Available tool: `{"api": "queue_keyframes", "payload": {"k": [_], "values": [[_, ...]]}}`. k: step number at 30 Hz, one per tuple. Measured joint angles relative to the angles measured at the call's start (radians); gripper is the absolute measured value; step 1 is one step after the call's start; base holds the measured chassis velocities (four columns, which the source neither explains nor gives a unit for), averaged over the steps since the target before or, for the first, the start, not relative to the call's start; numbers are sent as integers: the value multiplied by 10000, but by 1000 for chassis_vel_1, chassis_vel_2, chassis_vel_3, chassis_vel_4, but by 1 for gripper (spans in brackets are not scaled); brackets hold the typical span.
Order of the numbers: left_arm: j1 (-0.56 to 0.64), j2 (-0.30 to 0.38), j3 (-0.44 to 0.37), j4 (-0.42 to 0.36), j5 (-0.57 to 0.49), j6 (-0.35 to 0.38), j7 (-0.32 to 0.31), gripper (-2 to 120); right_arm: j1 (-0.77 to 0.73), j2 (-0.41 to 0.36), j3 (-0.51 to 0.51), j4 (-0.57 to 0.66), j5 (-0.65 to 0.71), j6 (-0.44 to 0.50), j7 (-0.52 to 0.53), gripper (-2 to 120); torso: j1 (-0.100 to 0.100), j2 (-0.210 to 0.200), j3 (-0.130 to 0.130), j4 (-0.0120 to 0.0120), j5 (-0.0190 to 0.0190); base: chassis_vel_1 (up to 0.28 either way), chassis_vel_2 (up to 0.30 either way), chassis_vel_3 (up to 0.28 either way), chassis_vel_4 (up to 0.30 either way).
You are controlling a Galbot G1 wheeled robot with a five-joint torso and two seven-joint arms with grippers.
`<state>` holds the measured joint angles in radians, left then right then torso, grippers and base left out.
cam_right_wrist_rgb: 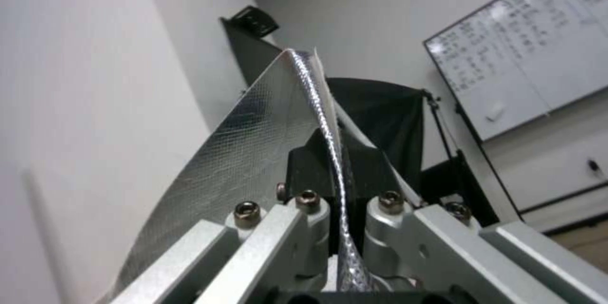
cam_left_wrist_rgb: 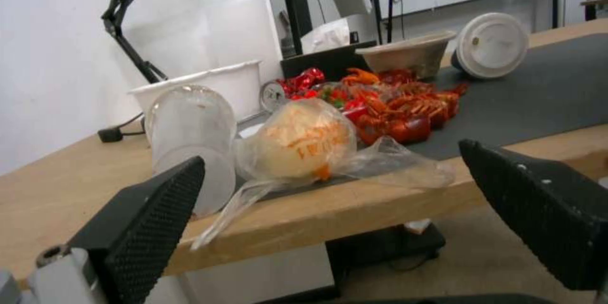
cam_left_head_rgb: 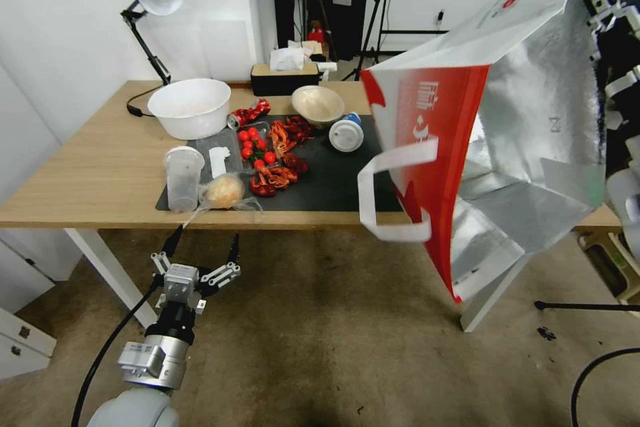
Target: Pick up the food delivery bag from the floor and place it on the table.
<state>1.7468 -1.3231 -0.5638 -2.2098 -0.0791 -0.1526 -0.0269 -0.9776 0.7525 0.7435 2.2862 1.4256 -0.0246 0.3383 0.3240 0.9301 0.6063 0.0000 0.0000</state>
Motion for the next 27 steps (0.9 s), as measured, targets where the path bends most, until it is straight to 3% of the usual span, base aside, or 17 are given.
{"api": "queue_keyframes", "payload": {"k": [10, 27], "values": [[7, -59, 50, 110, 139, -51, 29, 100, 1520, 726, -1496, -1596, -180, 400, 654, 0, 0, -3, -1, 1, 0, 0, 0, 0, 0], [-93, -47, -20, 320, 106, -65, 29, 100, 1891, 1278, -2067, -3133, -1040, 149, 145, 0, -2, -4, -2, 0, 1, 0, 0, 0, 0]]}}
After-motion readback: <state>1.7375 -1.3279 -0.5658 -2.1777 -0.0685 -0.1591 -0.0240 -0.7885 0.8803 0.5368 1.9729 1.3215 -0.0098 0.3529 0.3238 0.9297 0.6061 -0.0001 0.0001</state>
